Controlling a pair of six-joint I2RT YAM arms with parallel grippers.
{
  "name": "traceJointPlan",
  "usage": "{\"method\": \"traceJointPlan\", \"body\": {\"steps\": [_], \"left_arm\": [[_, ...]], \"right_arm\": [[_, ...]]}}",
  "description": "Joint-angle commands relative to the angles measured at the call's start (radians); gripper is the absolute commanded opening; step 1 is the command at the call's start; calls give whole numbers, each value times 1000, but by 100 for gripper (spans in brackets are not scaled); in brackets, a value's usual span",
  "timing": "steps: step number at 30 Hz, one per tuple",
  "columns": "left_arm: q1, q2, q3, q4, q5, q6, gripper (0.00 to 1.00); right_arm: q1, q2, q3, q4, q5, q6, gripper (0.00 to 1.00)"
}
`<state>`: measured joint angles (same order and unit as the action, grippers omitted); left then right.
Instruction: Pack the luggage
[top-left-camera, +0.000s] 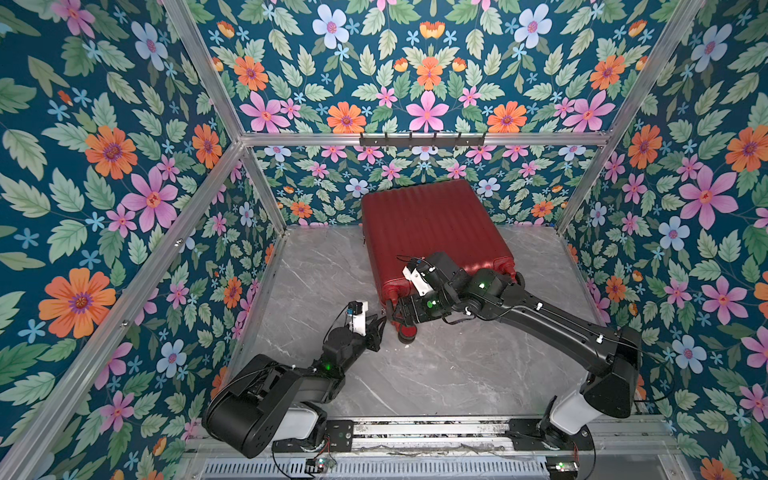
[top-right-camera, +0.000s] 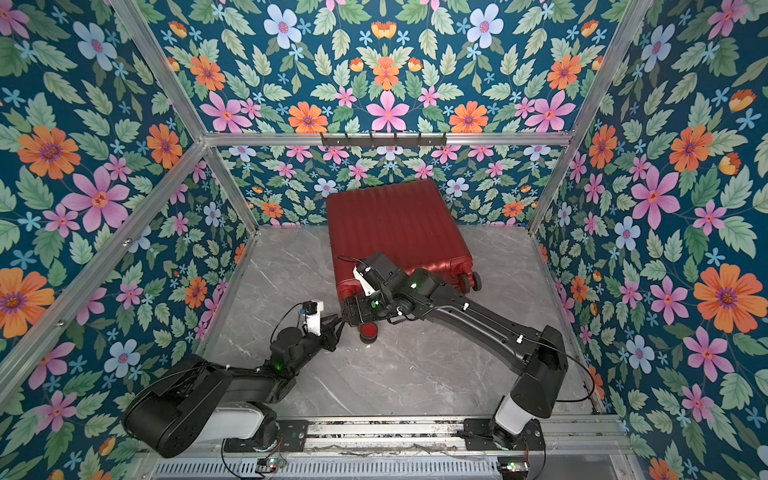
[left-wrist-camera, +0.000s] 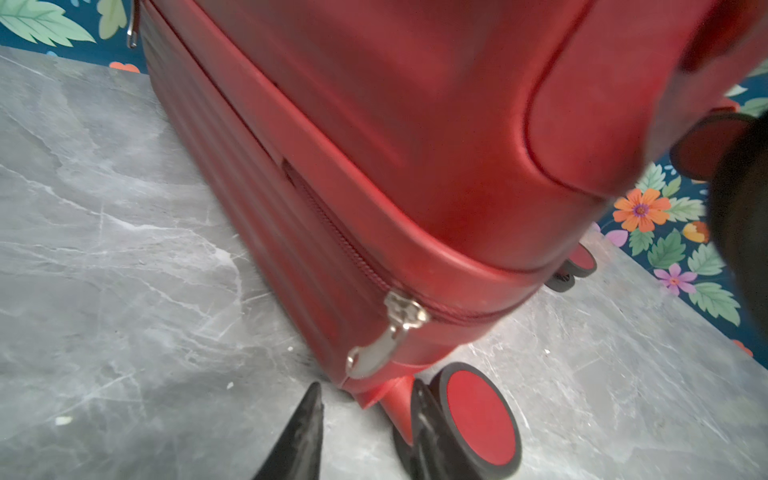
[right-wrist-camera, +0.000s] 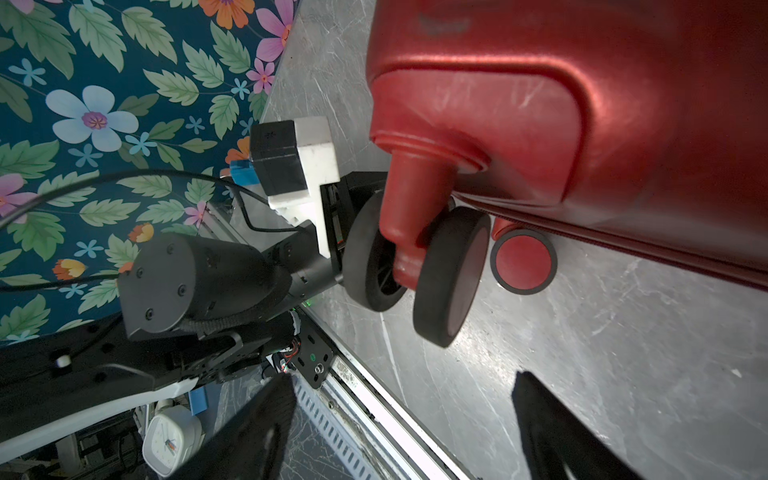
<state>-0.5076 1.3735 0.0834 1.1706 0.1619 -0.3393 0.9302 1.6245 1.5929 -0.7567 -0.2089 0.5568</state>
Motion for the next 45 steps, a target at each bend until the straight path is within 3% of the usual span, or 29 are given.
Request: {"method": "traceJointPlan", "body": {"steps": [1,9,16,27,36,45], "left_arm": [[19,36,0,133,69,2,33],[37,160,25,235,133,12,28],[38,230,38,313,124,13,24],[38,244,48,315,99,41,17],[38,241,58,301,99,52,0],[40,222,59,267,104,52,0]], "right_arm": [[6,16,21,6,-6,9,84],[11,60,66,-29,1,9,83],[12,61,74,-51,10,11,82],[12,81,80,-55,14,33,84],[13,126,111,-56,51,60,84],[12,151,114,-40,80,74,81]]}}
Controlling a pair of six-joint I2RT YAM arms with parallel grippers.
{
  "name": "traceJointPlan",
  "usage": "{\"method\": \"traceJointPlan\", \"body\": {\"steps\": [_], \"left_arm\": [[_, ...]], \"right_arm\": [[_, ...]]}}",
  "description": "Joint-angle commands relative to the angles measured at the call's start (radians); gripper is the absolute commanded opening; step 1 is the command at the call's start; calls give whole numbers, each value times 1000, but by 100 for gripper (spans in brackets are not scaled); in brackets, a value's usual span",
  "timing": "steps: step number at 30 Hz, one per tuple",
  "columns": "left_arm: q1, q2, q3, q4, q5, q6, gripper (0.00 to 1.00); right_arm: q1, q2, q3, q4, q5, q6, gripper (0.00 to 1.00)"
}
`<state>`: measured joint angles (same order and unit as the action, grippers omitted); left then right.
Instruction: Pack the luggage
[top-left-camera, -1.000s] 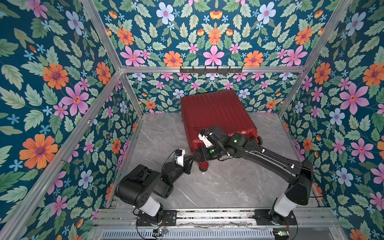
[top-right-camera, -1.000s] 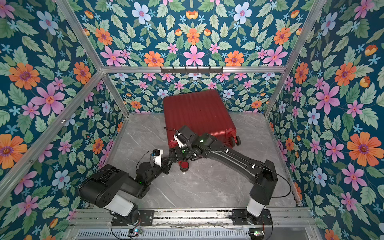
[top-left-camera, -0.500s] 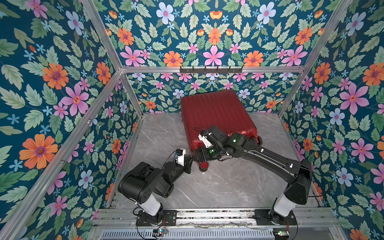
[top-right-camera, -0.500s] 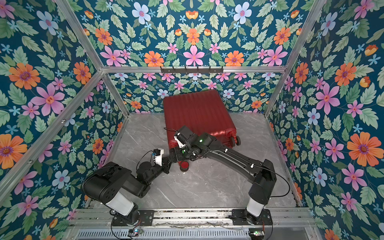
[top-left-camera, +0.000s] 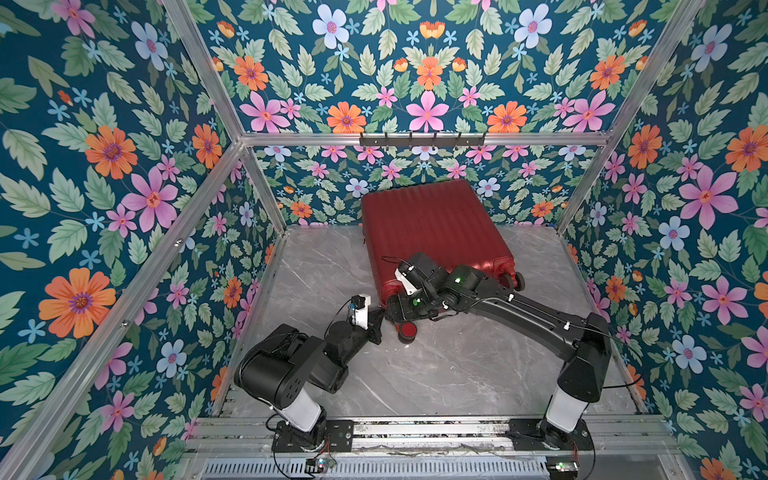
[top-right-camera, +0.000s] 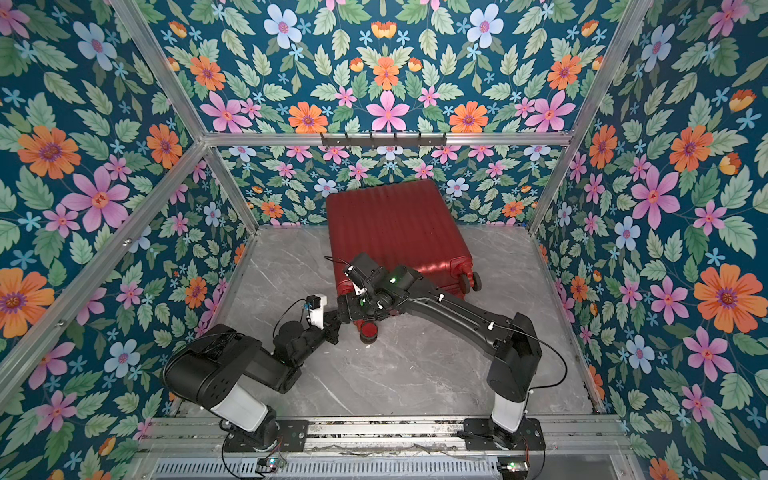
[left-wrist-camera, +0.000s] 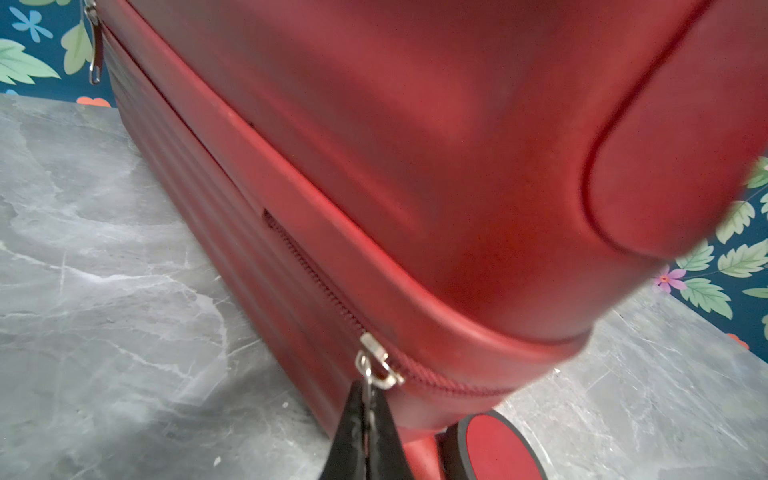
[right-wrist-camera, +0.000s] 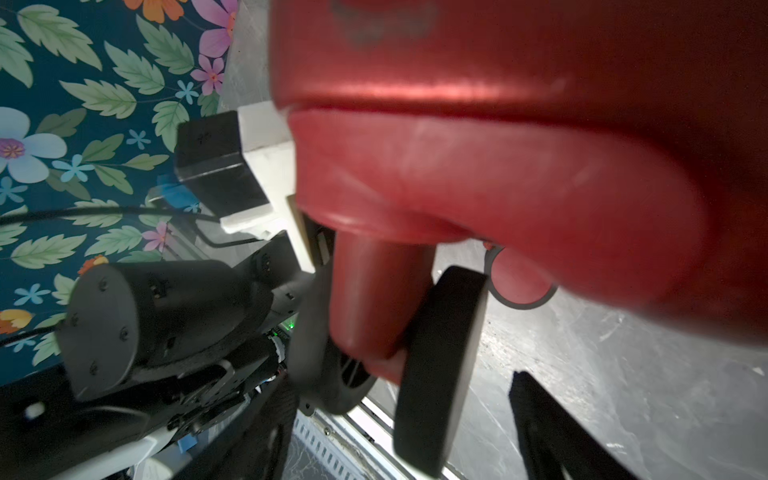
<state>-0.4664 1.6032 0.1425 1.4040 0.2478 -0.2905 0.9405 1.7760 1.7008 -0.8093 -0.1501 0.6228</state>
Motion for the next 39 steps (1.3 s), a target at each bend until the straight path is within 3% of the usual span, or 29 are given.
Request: {"method": "traceJointPlan", "body": {"steps": [1,4,5,7,24,31,36,39], "left_arm": [[-2,-9,0,28,17,1,1],[-2,-4,-15,36,-10,-11,35],[-2,0,-23,46,-17,-14,43],[-2,10,-33,61,-27,-20,49],[-2,16,-6,-1,-71,50,43],[0,21,-25,25,-78,32,41],[0,22,-50,57,-91,10,39],[0,31,-66,86,-96,-1,39]], "right_arm": [[2,-1,5,13,24,7,81],[2,-3,1,15,26,8,81],[1,-4,-2,17,26,8,81],[2,-9,-11,19,26,7,81],[1,29,26,8,58,-5,79],[4,84,99,-35,73,-20,85],[19,130,157,-77,112,-39,97],[30,154,187,-101,139,-48,95]]}}
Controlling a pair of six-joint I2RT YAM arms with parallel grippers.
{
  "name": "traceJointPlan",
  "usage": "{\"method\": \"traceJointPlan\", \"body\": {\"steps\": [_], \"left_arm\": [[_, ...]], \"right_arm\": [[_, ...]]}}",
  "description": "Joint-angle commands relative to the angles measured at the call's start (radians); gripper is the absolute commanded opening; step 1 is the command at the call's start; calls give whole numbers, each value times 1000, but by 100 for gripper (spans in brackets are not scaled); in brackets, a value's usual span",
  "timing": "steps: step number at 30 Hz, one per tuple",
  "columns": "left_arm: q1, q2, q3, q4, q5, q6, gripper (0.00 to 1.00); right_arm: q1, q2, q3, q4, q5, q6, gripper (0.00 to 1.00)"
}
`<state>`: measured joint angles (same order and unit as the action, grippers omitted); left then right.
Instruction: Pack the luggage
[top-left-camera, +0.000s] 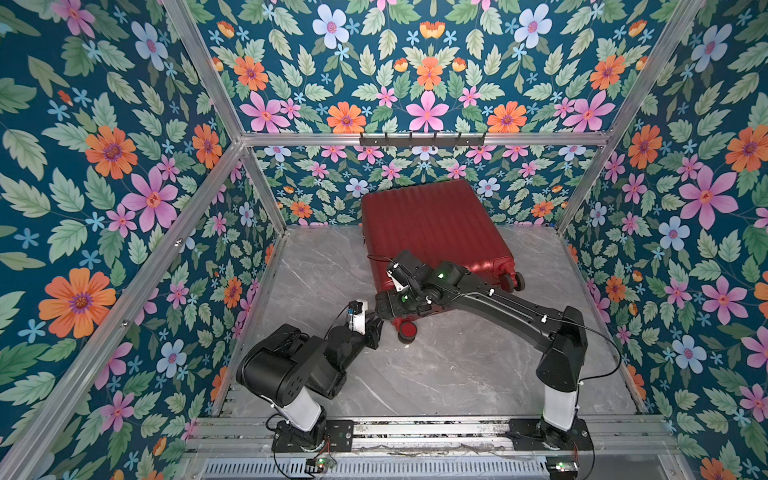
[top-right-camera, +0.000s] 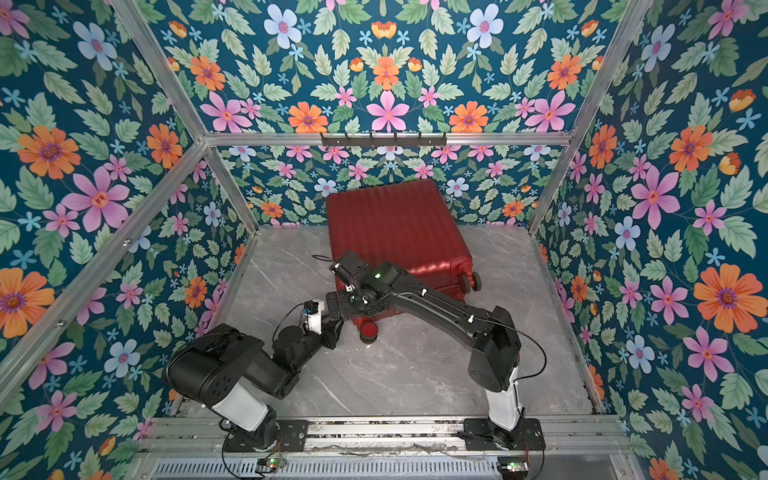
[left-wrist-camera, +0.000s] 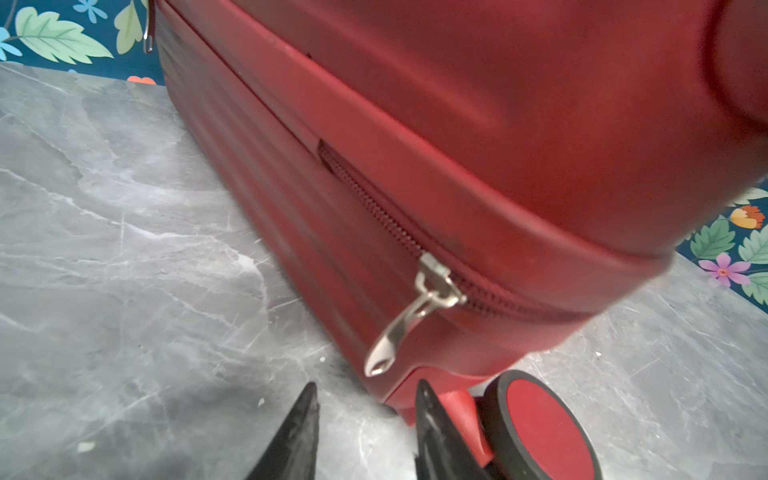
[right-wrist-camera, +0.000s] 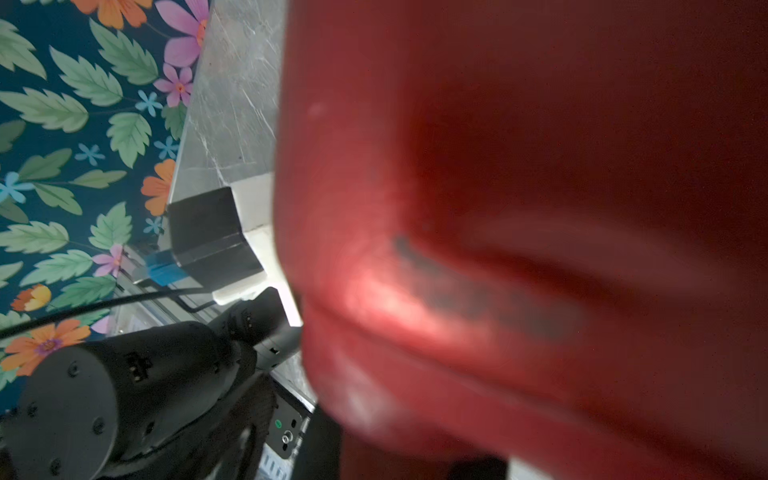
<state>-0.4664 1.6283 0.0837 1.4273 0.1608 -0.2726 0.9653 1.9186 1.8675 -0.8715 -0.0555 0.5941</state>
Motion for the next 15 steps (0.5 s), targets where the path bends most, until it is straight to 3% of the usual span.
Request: {"method": "traceJointPlan", "body": {"steps": [1,7,15], "left_arm": [[0,8,-10,68,-8,-21,39],[0,19,-8,85,21,-25,39],[-3,24,30,21,73,-2,38]], "right_arm": [[7,14,22,-42,48,-19,92],[7,-11,-1,-46,95,-17,66],[7,-69,-34,-38,124,-22,43]]}}
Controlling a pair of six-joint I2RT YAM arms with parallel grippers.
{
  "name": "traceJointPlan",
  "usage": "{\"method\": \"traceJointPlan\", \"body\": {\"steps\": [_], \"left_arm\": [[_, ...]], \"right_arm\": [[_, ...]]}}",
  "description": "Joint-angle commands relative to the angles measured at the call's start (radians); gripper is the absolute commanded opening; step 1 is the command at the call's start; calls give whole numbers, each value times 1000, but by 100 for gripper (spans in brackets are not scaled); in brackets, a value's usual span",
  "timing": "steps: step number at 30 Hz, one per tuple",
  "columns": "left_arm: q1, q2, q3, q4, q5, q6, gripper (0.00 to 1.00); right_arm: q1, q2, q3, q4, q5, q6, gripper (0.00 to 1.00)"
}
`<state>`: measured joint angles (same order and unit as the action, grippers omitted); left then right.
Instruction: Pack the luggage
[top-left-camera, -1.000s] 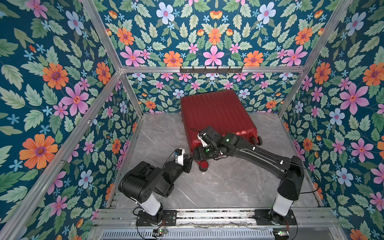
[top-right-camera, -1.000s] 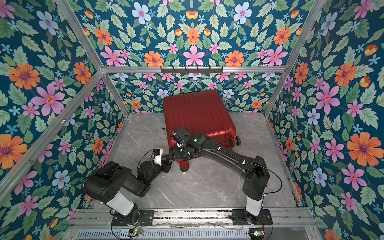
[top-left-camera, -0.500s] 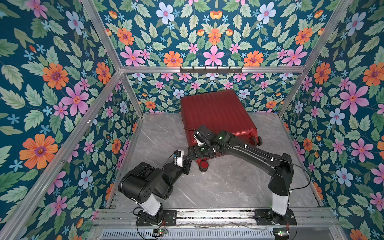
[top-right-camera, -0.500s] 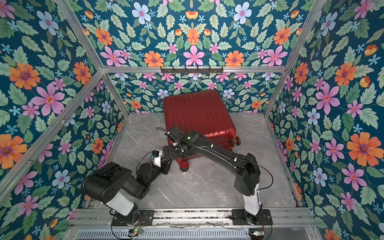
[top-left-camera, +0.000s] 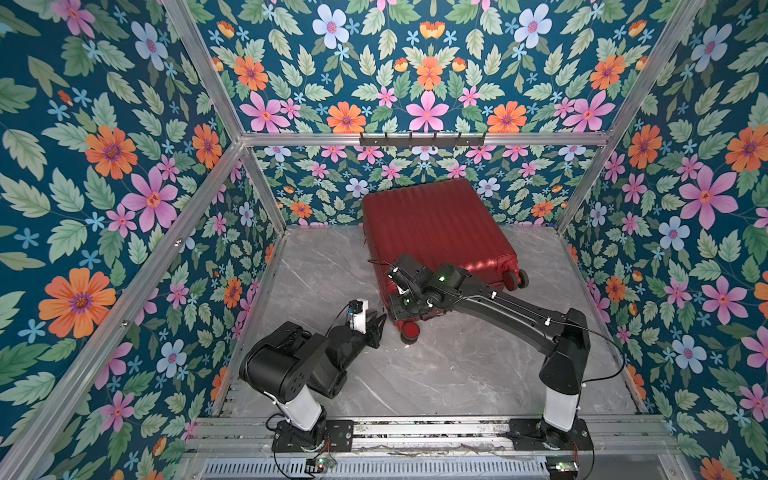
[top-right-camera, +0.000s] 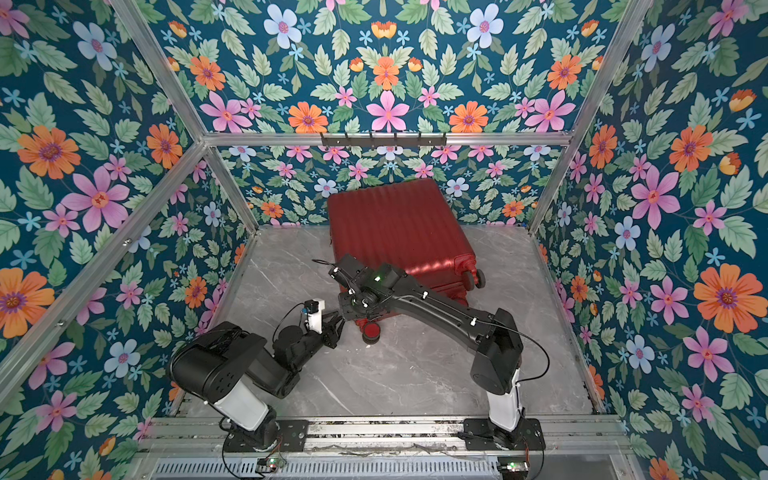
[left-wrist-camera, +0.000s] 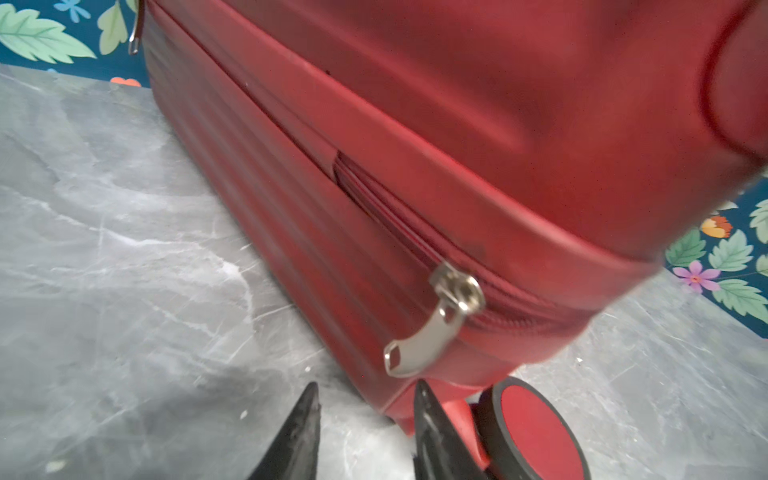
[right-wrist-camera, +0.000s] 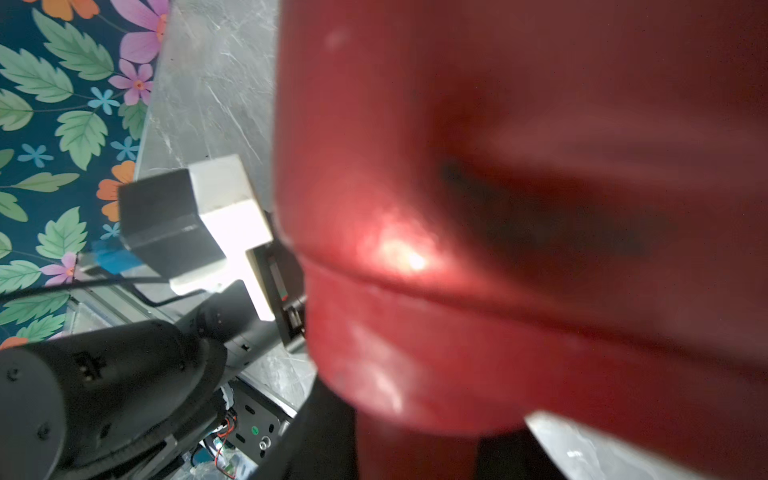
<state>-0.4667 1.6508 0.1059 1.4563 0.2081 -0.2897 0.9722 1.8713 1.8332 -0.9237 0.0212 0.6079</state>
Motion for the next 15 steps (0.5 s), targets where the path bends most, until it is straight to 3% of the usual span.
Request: {"method": "traceJointPlan", "body": {"steps": [1,15], "left_arm": [[-3,3,11,-7,28,16,38],[-29,15,115,-101,87,97,28]], "right_arm": [[0,-26,-2,15,48,-36,41],[0,-32,15,20,-6,-43,34]]}}
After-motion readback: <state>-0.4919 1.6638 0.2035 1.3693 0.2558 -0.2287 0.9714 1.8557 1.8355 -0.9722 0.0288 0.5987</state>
